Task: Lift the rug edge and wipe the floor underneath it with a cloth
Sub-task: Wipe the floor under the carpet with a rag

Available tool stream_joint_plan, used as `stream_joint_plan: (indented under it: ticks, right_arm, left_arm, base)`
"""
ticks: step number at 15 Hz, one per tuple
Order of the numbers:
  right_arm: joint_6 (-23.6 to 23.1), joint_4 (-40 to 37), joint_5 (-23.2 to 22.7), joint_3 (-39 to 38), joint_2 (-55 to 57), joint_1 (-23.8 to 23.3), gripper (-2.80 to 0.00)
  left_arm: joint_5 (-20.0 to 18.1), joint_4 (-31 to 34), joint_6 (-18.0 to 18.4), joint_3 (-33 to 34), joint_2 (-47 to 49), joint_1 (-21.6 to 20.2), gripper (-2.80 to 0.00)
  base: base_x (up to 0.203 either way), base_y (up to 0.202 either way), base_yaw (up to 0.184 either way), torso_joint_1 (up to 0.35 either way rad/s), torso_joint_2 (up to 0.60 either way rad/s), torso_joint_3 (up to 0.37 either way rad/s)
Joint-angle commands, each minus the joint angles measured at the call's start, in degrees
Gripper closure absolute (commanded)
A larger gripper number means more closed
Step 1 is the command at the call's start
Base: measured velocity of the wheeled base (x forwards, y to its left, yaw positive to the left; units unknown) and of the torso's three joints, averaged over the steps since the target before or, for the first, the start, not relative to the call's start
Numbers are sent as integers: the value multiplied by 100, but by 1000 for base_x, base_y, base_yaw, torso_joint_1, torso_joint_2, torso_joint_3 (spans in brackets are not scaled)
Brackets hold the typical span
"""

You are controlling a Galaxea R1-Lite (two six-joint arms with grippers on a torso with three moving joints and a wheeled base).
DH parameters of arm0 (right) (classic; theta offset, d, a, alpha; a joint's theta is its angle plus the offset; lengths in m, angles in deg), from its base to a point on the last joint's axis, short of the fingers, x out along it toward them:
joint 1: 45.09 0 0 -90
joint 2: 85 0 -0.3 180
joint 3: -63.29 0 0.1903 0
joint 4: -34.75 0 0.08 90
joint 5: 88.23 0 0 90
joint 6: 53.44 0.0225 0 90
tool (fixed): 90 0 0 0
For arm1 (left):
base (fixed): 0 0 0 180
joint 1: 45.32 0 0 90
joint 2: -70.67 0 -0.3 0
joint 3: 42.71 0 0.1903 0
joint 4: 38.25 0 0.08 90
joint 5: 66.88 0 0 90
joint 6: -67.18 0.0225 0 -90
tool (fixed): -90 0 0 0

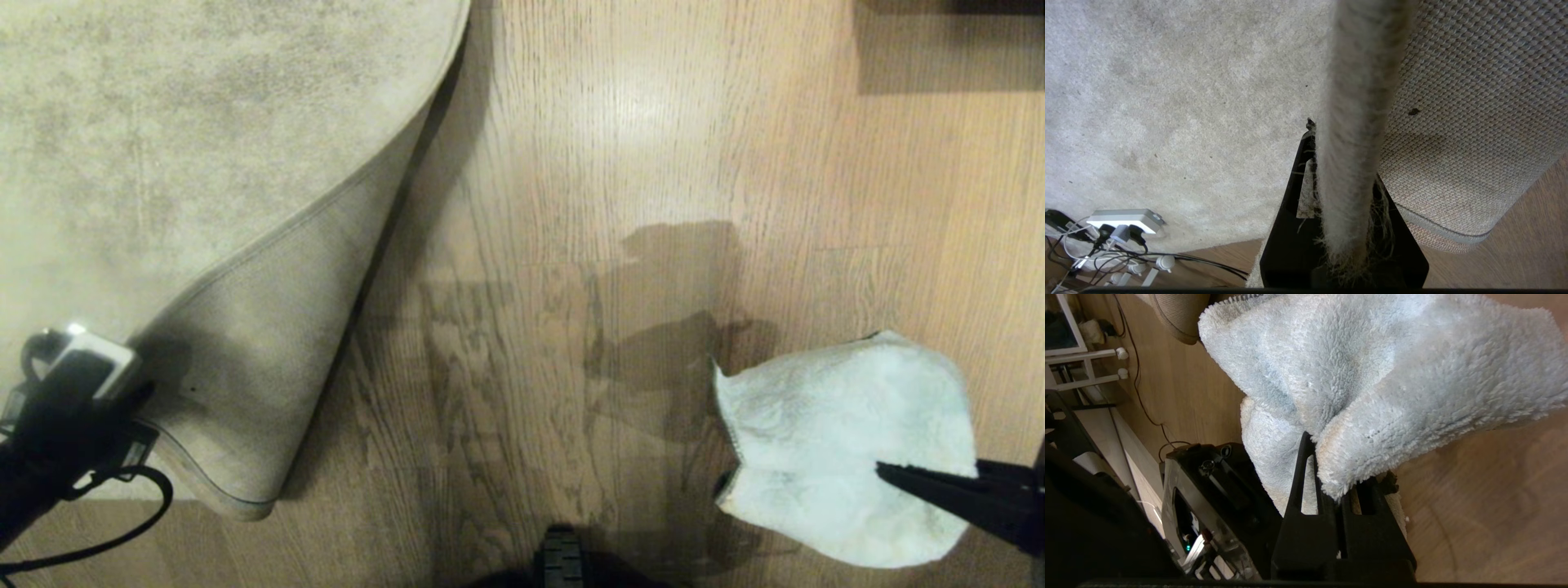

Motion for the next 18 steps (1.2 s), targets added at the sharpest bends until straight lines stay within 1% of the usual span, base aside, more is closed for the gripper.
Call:
stream_joint_plan:
  ticks: [1, 4, 7, 10, 14, 18]
  right_arm:
    - [-10, 517, 149, 18, 859, 402, 0]
    - [-2, 1375, 473, 58, 1684, 978, 0]
    - [16, 2266, 897, 144, 2583, 1704, 0]
    - [20, 3011, 1219, 338, 3417, 2223, 0]
    - [21, 3611, 1421, 817, 4206, 2614, 0]
    - [30, 3857, 1474, 906, 4436, 2746, 0]
  left_arm:
    - [-4, -42, 18, 8, 12, -1, 0]
    - [-12, -42, 18, -1, 12, -1, 0]
    - [-12, -42, 18, -1, 12, -1, 0]
    - [-12, -42, 18, -1, 12, -1, 0]
    - [-12, -42, 9, -10, 20, -1, 0]
    - [-12, -42, 18, -1, 15, -1, 0]
  base:
    - [0, 0, 0, 0, 0, 0]
    - [0, 0, 0, 0, 0, 0]
    - [0, 0, 0, 0, 0, 0]
    - [0, 0, 0, 0, 0, 0]
    - [0, 0, 0, 0, 0, 0]
    - [0, 0, 0, 0, 0, 0]
